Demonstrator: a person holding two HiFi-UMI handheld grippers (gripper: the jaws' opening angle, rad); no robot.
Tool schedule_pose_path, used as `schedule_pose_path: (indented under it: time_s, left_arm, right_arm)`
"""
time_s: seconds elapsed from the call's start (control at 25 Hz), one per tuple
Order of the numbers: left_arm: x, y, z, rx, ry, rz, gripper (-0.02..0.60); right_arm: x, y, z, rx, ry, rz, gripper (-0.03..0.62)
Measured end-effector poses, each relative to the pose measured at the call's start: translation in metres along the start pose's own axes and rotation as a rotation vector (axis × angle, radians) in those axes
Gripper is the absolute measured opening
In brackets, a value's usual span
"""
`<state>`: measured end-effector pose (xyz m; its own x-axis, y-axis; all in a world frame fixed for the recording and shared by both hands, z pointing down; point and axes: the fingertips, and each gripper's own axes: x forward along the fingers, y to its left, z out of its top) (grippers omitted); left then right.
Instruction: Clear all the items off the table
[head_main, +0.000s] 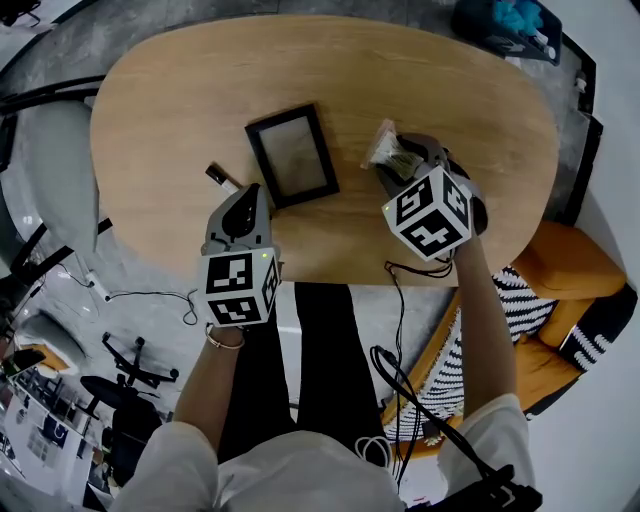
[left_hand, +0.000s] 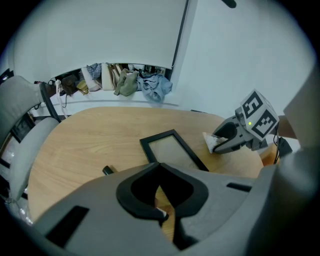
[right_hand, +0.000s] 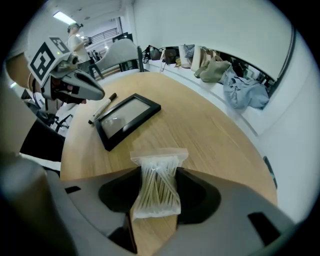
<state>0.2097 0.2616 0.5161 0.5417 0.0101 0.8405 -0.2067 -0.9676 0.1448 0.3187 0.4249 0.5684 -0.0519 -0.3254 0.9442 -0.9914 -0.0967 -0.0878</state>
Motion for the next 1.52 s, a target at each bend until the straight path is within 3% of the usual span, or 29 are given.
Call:
schedule_pose_path:
  time_s: [0.32, 0.48, 0.92, 1.52]
  left_arm:
    - [-0.014, 0.02, 0.0, -0.047, -0.029, 0.028, 0.003]
    - [-0.023, 0.033, 0.001, -0.073, -0.051, 0.04, 0.003]
    - [-0.061, 0.094, -0.02, -0.202, -0.095, 0.114, 0.003]
    - [-0.158, 0.257, -0.104, -0.461, -0.155, 0.302, 0.003]
  right_arm:
    - [-0.024, -0.004, 0.013, 0.368, -0.077, -0.108, 0.221]
    - [-0.028, 0.007, 0.023, 0.441, -0.085, -0.137, 0.221]
    - [-0.036, 0.056, 0.102, 0.443, -0.119, -0.152, 0.221]
    - [0.002, 0.22, 0.263, 0.269, -0.124, -0.041, 0.222]
